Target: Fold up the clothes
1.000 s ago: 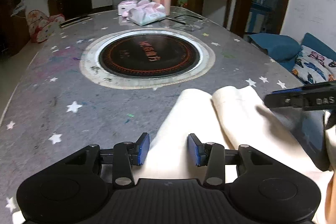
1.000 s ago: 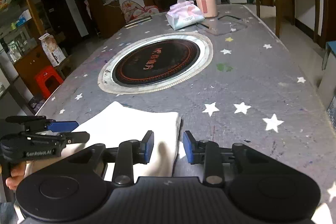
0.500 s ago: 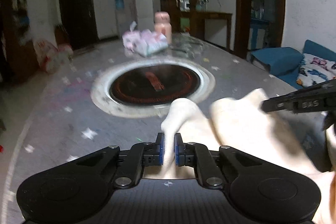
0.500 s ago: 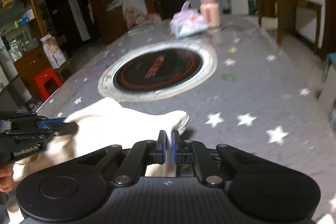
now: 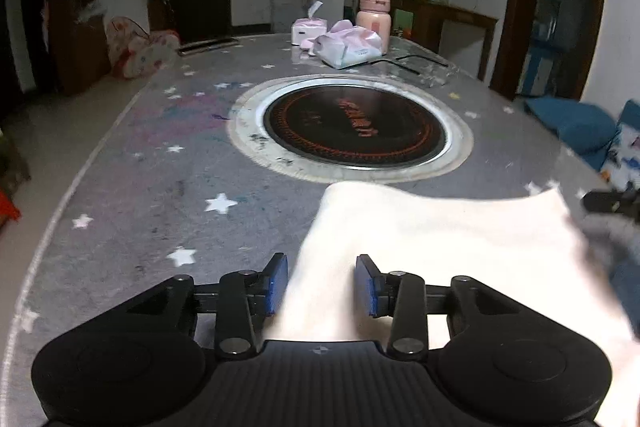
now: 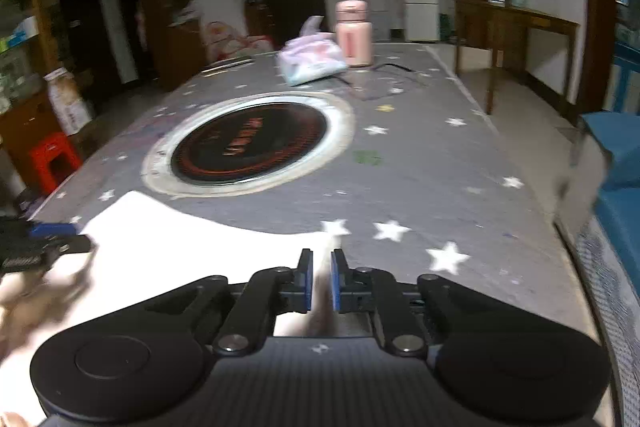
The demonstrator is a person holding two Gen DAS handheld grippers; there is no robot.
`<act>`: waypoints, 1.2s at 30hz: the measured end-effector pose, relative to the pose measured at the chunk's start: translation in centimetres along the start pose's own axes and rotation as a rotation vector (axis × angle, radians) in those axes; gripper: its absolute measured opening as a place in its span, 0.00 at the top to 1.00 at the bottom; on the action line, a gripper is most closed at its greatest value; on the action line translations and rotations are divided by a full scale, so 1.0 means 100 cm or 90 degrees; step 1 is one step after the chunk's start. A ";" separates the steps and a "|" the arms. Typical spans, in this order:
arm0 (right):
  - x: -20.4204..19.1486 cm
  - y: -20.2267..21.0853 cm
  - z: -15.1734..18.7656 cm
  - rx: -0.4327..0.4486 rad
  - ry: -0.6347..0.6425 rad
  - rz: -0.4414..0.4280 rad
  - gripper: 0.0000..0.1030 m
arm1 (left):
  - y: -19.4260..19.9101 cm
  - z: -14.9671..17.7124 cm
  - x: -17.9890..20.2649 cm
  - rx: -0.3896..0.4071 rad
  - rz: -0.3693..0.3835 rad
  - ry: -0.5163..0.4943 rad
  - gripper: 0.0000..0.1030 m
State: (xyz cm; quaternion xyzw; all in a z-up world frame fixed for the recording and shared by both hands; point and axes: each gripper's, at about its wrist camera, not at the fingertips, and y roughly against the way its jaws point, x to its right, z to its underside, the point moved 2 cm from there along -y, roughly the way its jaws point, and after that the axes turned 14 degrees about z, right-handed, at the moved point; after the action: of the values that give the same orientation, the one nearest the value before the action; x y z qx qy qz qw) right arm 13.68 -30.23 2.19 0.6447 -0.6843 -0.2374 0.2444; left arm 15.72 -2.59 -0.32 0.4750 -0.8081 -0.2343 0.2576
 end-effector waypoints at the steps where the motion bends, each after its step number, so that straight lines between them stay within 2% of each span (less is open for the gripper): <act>1: -0.004 -0.002 0.000 -0.003 0.006 -0.006 0.90 | -0.001 -0.001 -0.002 0.000 0.005 0.008 0.60; 4: -0.019 -0.008 0.002 -0.014 0.024 -0.026 0.88 | -0.013 -0.002 0.003 -0.015 0.002 0.002 0.61; 5: -0.023 -0.010 0.003 -0.019 0.030 -0.031 0.86 | -0.015 -0.001 0.004 -0.016 0.003 0.001 0.69; 6: -0.026 -0.012 0.005 -0.023 0.036 -0.035 0.85 | -0.014 0.000 0.006 -0.010 0.004 0.001 0.87; 7: -0.028 -0.013 0.006 -0.027 0.041 -0.036 0.84 | -0.012 0.001 0.009 -0.002 0.006 -0.002 0.88; 9: -0.033 -0.016 0.008 -0.033 0.049 -0.037 0.84 | -0.002 0.003 0.027 0.025 0.007 -0.059 0.90; 11: -0.032 -0.018 0.009 -0.037 0.048 -0.035 0.83 | 0.008 0.010 0.052 0.047 0.018 -0.149 0.90; 14: -0.027 -0.022 0.010 -0.044 0.039 -0.026 0.83 | 0.016 0.027 0.082 0.026 0.112 -0.236 0.90; 15: -0.025 -0.023 0.010 -0.046 0.035 -0.024 0.83 | 0.017 0.033 0.090 0.010 0.145 -0.254 0.86; 17: -0.020 -0.022 0.010 -0.048 0.025 -0.023 0.82 | 0.019 0.041 0.098 -0.006 0.181 -0.270 0.85; 20: -0.015 -0.020 0.009 -0.047 0.018 -0.022 0.78 | 0.027 0.045 0.101 0.000 0.204 -0.278 0.81; 23: -0.013 -0.018 0.007 -0.042 0.020 -0.019 0.76 | 0.034 0.039 0.096 0.025 0.187 -0.264 0.76; 26: -0.012 -0.018 0.006 -0.039 0.019 -0.016 0.71 | 0.033 0.033 0.091 0.033 0.170 -0.263 0.54; 27: -0.012 -0.018 0.005 -0.038 0.018 -0.016 0.71 | 0.032 0.033 0.093 0.024 0.182 -0.272 0.52; 29: -0.011 -0.018 0.005 -0.039 0.018 -0.016 0.70 | 0.027 0.036 0.099 0.006 0.197 -0.289 0.52; 34: -0.009 -0.019 0.004 -0.043 0.015 -0.013 0.70 | 0.009 0.040 0.106 -0.022 0.198 -0.301 0.53; 36: -0.008 -0.020 0.003 -0.046 0.014 -0.012 0.69 | 0.002 0.042 0.107 -0.033 0.190 -0.313 0.64</act>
State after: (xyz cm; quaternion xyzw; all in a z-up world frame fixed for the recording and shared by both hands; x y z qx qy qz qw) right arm 15.06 -29.58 0.65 0.6442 -0.6668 -0.2572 0.2726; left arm 8.44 -11.46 -1.30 0.2729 -0.9010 -0.3227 0.0975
